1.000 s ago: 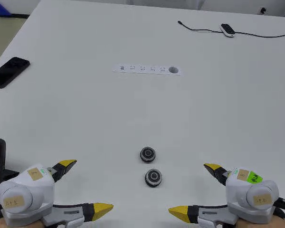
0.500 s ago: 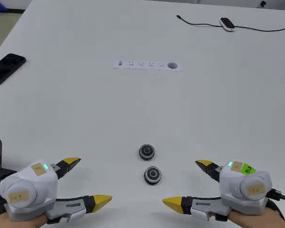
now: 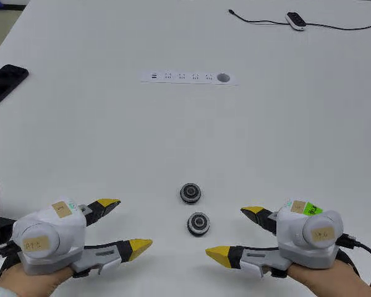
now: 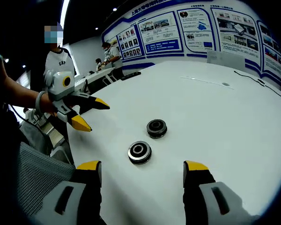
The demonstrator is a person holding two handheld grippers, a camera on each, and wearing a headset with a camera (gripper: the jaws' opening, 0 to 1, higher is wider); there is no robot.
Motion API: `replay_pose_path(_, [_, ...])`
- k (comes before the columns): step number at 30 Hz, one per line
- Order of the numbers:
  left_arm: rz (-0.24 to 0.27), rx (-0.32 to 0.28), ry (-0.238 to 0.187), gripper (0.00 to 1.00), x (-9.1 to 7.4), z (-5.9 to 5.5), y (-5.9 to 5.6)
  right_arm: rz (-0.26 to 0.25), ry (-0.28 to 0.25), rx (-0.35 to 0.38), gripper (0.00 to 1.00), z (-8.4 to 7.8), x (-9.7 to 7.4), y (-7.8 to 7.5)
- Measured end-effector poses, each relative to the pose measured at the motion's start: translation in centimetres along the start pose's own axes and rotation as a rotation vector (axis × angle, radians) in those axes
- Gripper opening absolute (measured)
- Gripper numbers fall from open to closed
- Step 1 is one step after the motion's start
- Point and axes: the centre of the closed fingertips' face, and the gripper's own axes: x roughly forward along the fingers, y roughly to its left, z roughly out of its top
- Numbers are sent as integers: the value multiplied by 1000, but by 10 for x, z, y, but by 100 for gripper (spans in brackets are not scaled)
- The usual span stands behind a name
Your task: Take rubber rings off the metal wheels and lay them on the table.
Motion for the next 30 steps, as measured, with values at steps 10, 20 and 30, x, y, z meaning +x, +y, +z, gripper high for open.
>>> replay_pose_path(10, [-36,24,22,53,14,6,-7,25,5,27,67,-2,9,6])
replay_pose_path(20, [-88,60,35,41,25,14,-20,50,-2,58,64,-1,17,9])
replay_pose_path(30, [-137,110,47,33,39,22,-33,64,-14,92,61,-2,19,11])
